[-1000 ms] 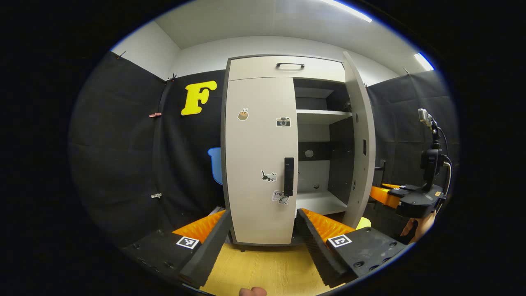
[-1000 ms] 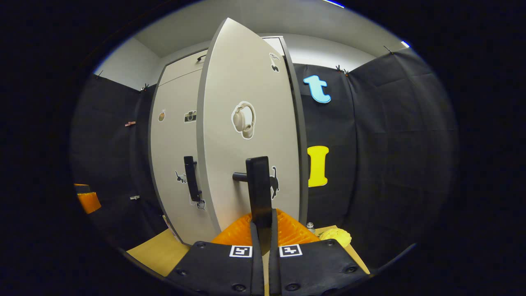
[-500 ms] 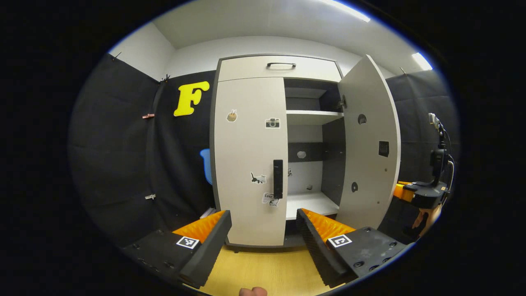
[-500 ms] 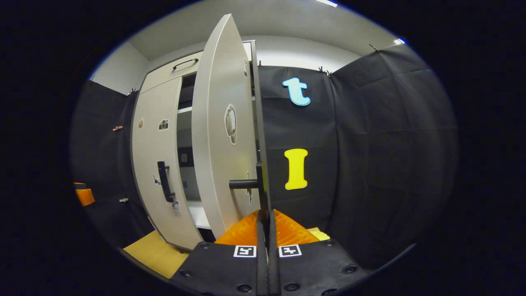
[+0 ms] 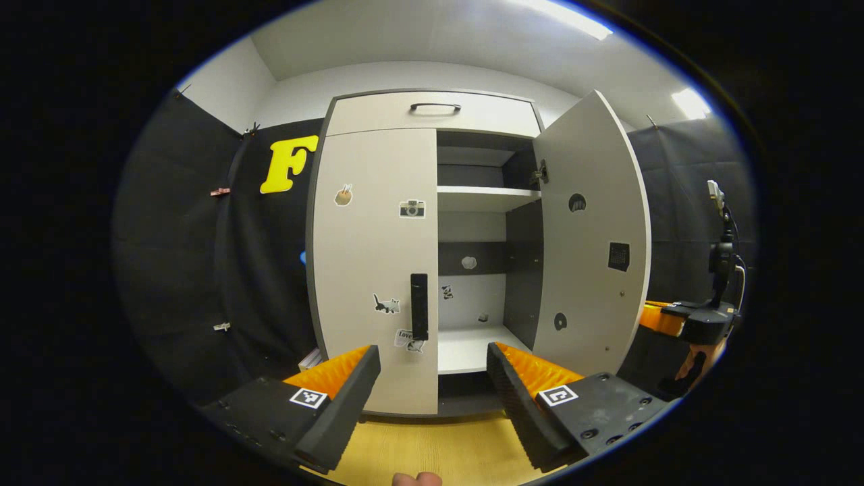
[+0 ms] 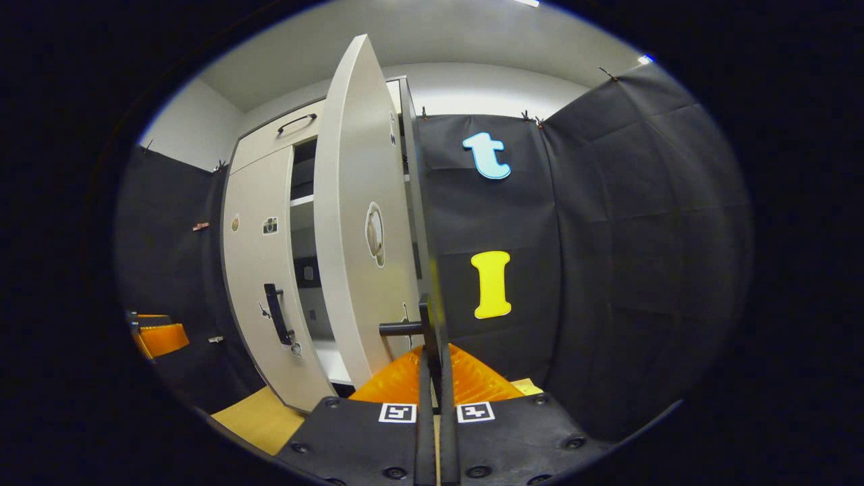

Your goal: Open the right door of the double-door shoe cabinet with the right hand, and open the left door with the left hand.

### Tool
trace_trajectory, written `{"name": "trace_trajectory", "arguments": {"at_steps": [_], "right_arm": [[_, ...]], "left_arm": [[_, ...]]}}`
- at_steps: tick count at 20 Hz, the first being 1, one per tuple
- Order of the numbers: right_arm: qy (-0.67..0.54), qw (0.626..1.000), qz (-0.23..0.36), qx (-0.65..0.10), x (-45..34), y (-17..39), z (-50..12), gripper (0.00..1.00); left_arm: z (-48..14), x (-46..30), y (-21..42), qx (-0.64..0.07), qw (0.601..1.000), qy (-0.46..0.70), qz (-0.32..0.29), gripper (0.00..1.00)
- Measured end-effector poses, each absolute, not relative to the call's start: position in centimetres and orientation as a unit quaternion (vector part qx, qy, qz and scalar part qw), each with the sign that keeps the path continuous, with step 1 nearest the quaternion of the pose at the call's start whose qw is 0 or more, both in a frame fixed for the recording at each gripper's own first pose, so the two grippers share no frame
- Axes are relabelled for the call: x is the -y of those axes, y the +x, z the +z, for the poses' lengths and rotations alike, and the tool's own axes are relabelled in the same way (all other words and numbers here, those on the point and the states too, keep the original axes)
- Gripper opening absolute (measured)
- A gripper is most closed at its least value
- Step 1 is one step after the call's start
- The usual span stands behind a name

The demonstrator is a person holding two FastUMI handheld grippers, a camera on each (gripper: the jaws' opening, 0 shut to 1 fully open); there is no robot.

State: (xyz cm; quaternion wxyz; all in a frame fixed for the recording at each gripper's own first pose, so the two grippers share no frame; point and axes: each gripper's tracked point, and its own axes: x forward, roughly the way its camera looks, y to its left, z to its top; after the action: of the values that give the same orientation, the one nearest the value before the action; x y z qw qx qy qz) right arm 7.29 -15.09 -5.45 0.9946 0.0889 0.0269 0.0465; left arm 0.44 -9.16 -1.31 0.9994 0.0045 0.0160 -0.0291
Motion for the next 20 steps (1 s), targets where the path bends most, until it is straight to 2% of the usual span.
{"name": "trace_trajectory", "arguments": {"at_steps": [2,4,8,10,14,15,17,20], "right_arm": [[0.085,0.995,0.041,-0.035,15.5,6.8,-5.6,0.09],[0.08,0.995,0.035,-0.04,15.7,5.8,-5.6,0.2],[0.067,0.997,0.022,-0.03,16.4,3.9,-4.9,0.22],[0.059,0.998,0.008,-0.018,17.1,3.2,-4.2,0.35],[0.057,0.998,0.01,-0.022,17.6,1.9,-4.0,0.95],[0.061,0.998,0.005,-0.023,17.9,1.7,-4.0,1.0],[0.068,0.998,-0.001,-0.017,18.5,1.3,-3.8,0.98],[0.064,0.998,-0.004,-0.019,19.3,1.5,-4.2,0.98]], "left_arm": [[-1.5,9.4,2.2,-0.02,0.999,0.006,-0.031,0.98],[-1.6,9.3,4.3,-0.02,0.999,0.003,-0.033,0.98],[-1.5,8.7,8.7,-0.018,1.0,0.007,-0.023,0.98],[-1.5,8.1,10.9,-0.013,1.0,0.018,-0.015,0.98],[-2.4,7.7,14.9,-0.018,1.0,0.012,-0.016,0.97],[-2.4,7.7,16.0,-0.013,1.0,0.005,-0.018,0.94],[-2.9,7.4,17.9,-0.012,1.0,-0.001,-0.018,0.83],[-3.8,7.0,20.2,-0.017,1.0,0.011,-0.007,0.74]]}}
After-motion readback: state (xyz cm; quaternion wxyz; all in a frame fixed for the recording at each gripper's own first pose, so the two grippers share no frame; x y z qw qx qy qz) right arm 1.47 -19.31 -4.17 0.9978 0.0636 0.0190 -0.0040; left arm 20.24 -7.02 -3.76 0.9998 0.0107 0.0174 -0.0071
